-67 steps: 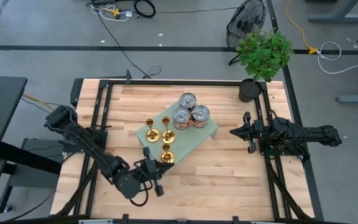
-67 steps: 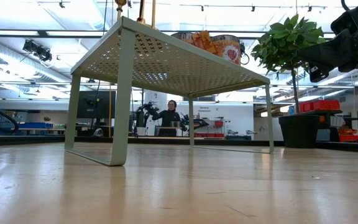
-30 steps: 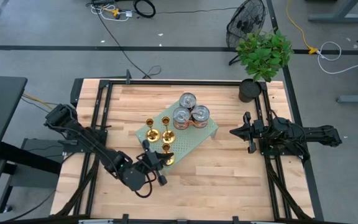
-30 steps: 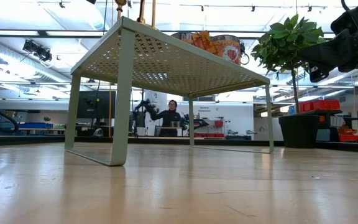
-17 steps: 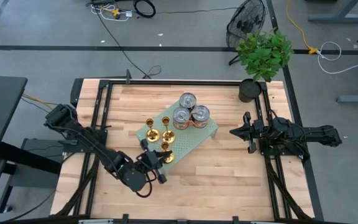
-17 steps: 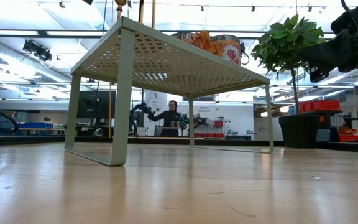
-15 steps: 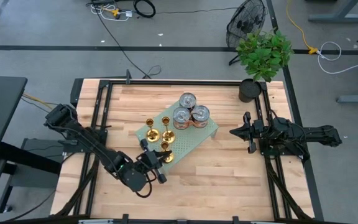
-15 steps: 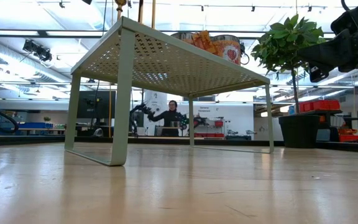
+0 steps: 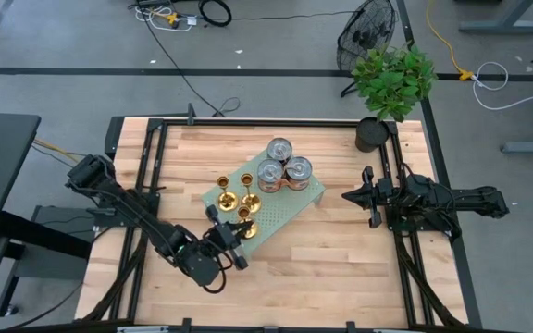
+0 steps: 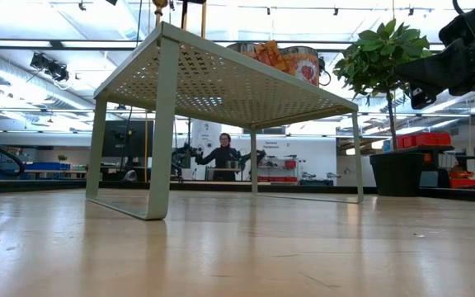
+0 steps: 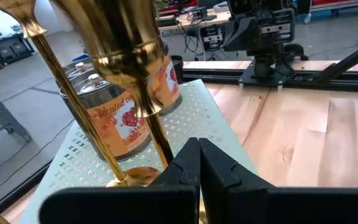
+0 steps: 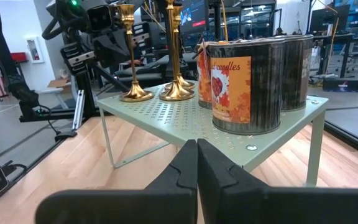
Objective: Pick & Place candle stick holders
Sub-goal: Put the gold candle holder on the shelf
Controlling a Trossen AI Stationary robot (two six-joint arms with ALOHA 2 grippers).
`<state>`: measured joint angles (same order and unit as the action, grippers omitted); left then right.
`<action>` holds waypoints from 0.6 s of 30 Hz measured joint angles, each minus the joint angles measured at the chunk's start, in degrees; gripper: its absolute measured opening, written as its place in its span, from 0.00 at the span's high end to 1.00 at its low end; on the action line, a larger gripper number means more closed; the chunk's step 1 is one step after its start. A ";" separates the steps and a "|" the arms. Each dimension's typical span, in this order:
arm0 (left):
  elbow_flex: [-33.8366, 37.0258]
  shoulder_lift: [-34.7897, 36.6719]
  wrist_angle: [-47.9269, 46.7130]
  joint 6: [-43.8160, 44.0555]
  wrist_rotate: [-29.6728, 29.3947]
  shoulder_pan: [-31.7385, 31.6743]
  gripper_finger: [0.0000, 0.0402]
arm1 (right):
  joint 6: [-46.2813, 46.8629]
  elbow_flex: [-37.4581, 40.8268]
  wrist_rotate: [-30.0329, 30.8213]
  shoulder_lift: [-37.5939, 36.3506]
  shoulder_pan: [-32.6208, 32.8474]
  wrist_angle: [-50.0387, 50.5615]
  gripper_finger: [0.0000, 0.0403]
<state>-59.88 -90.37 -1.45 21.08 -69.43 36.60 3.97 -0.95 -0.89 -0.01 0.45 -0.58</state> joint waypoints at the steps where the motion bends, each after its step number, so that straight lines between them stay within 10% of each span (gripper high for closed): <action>1: 0.00 0.00 -0.22 0.00 -0.04 0.00 1.00 | 0.01 0.01 -0.01 0.00 0.01 -0.02 0.99; 18: 0.00 0.00 -4.77 -2.43 -3.63 -0.44 1.00 | 0.02 0.02 0.00 0.00 0.00 0.00 0.99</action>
<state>-59.88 -90.37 -6.22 18.65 -73.06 36.16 3.98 -0.93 -0.89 -0.01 0.45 -0.58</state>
